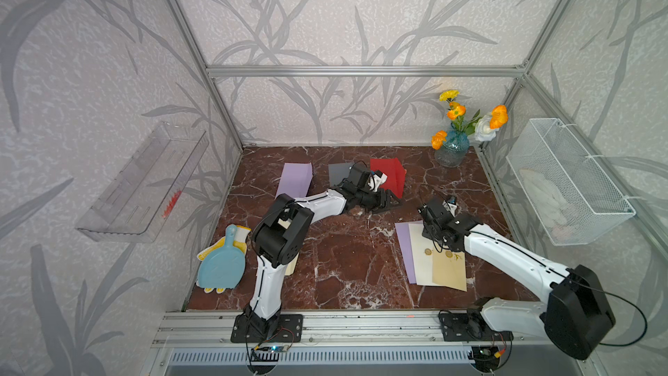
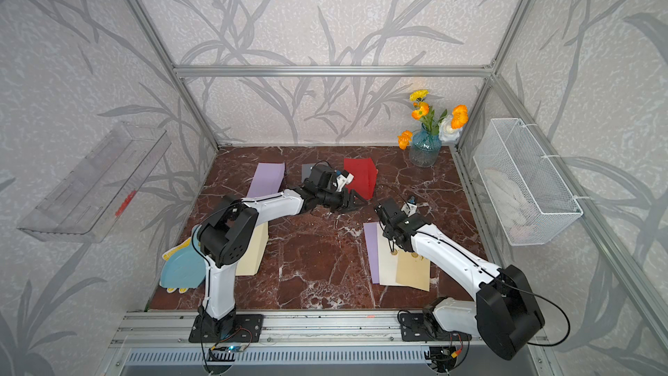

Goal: Open the envelope
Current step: Pick up the envelope from the envelope.

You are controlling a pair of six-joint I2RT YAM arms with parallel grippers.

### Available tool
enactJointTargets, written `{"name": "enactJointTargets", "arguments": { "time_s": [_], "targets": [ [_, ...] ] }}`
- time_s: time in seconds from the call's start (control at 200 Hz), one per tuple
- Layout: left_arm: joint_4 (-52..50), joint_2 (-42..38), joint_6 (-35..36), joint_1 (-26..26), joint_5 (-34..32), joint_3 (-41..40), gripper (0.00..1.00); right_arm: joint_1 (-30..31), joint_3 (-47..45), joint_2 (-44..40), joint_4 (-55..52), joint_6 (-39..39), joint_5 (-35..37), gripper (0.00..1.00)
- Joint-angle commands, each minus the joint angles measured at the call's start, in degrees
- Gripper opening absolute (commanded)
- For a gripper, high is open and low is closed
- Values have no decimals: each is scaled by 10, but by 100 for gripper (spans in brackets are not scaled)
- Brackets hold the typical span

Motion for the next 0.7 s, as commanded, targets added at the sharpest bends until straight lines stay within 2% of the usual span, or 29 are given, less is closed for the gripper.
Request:
{"name": "enactJointTargets", "arguments": {
  "time_s": [0.0, 0.12, 0.225, 0.33, 0.515, 0.695],
  "targets": [
    [-14, 16, 2, -17, 36, 31, 61, -15, -38, -51, -34, 73, 17, 44],
    [-24, 37, 0, -31, 50, 49, 61, -46, -80, -101, -33, 109, 16, 38],
    [-62, 59, 18, -52, 61, 83, 62, -74, -94, -113, -20, 106, 11, 38],
    [-111, 90, 41, -77, 66, 128, 61, -100, -97, -94, -4, 106, 0, 37],
    [-107, 118, 26, -100, 70, 146, 60, -155, -119, -44, 56, 110, -55, 34],
    [-157, 128, 53, -123, 68, 177, 60, -187, -139, -20, 99, 105, -84, 32]
  ]
}}
